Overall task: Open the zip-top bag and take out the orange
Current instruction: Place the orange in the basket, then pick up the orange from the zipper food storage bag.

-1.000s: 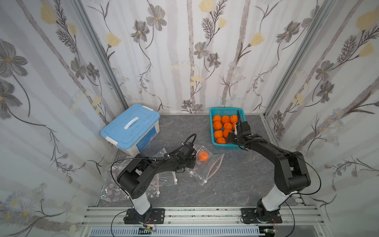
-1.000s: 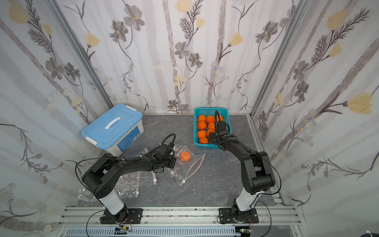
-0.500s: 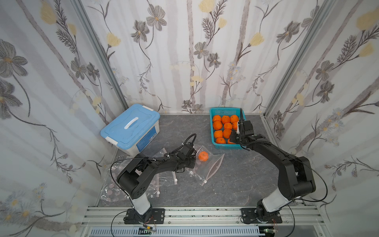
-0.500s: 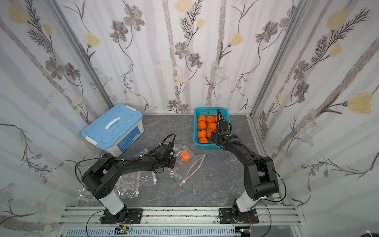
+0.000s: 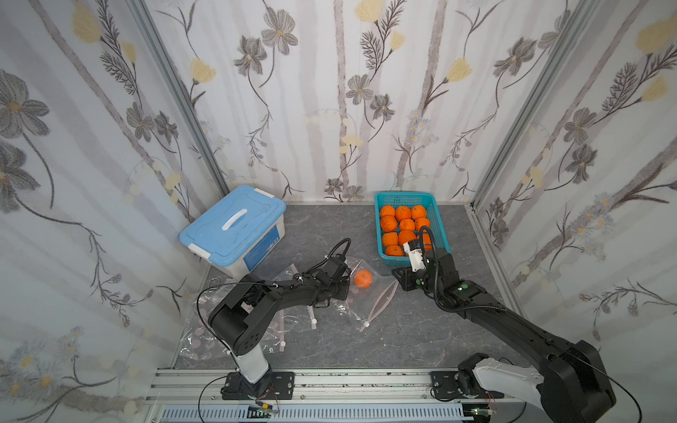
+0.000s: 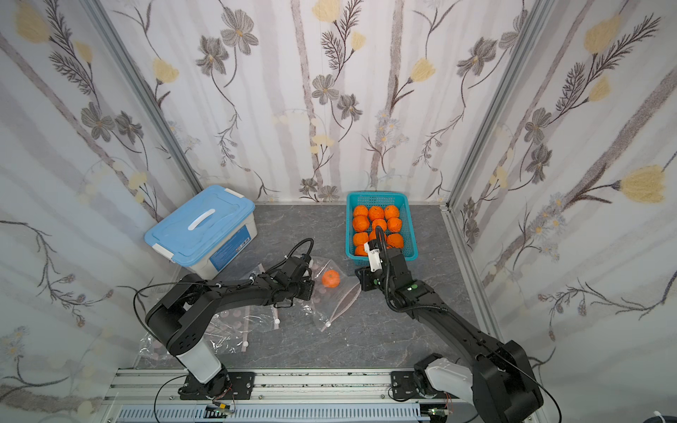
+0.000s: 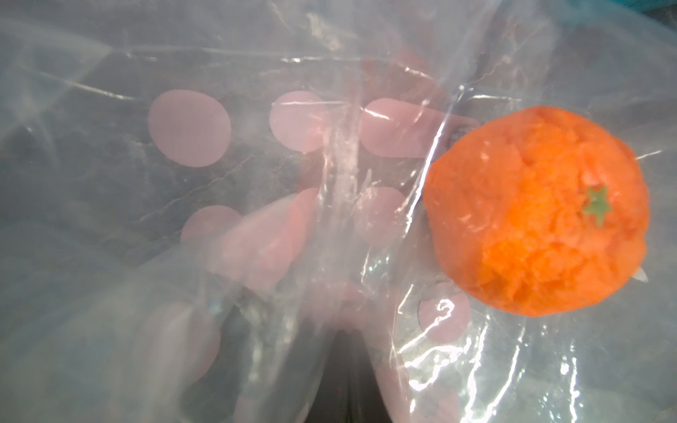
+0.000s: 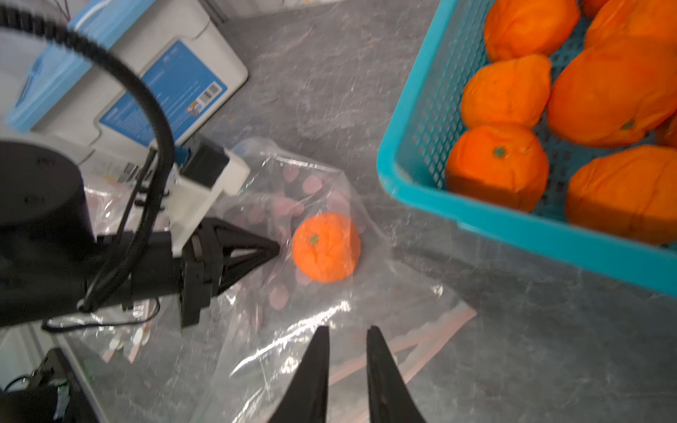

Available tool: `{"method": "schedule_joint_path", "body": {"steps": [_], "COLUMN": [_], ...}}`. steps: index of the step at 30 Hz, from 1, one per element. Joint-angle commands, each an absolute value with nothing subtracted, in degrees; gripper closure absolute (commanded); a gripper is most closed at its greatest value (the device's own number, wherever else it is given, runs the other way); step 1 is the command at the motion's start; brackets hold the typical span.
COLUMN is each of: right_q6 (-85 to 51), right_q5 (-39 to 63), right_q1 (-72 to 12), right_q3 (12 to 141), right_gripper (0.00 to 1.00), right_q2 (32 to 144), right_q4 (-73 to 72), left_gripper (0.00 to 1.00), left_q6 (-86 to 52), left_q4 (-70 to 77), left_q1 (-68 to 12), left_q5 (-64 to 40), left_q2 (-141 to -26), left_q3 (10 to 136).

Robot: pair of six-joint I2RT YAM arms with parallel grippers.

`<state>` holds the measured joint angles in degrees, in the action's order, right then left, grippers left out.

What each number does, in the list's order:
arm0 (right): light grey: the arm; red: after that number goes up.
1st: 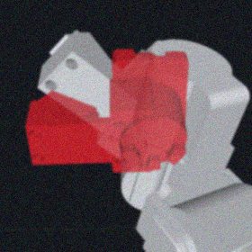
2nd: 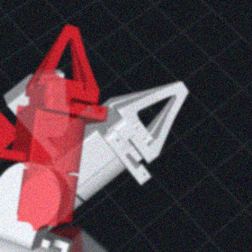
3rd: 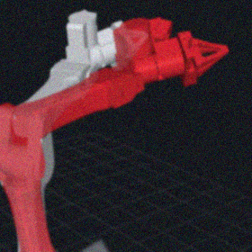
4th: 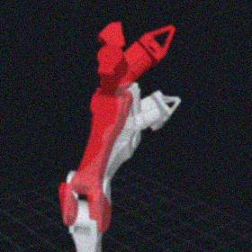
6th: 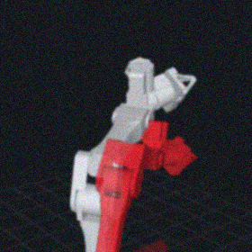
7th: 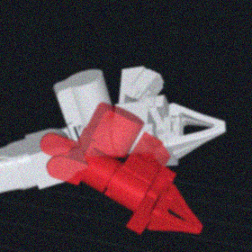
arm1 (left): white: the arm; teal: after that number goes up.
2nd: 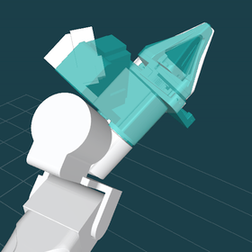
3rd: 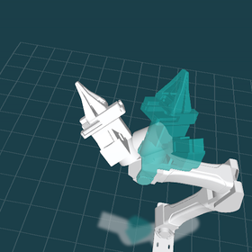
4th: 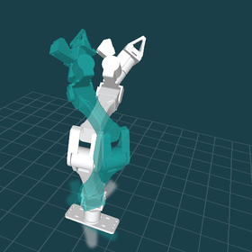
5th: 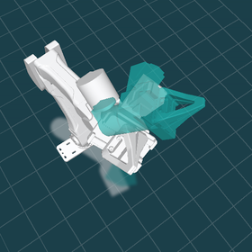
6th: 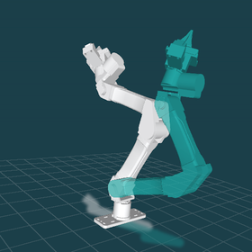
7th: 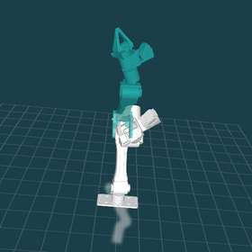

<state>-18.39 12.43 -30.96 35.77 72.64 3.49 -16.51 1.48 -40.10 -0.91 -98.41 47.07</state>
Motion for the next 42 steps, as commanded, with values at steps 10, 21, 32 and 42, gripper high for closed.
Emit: {"method": "schedule_joint_path", "body": {"steps": [10,21,32,42], "right_q6": [-23.47,-23.87,-25.14,-25.02], "right_q5": [11.74,9.69,10.75,10.91], "right_q1": [-38.59,-38.79,-38.8,-38.86], "right_q3": [22.82,27.44,29.98,30.49], "right_gripper": [0.88,0.89,0.86,0.86], "right_q2": [68.72,80.5,94.06,95.76], "right_q4": [-8.54,-12.11,-21.58,-23.07], "left_gripper": [1.0,1.0,0.92,0.84], "left_q6": [-16.08,-15.8,-17.53,-21.82], "left_q4": [1.1,0.68,0.38,-5.06], "left_q1": [-40.78,-40.94,-40.87,-40.87], "left_q5": [-0.25,0.44,-0.04,-1.18], "left_q2": [-99.59,-99.34,-93.92,-86.12], "left_q3": [47.97,47.99,47.01,52.43]}}
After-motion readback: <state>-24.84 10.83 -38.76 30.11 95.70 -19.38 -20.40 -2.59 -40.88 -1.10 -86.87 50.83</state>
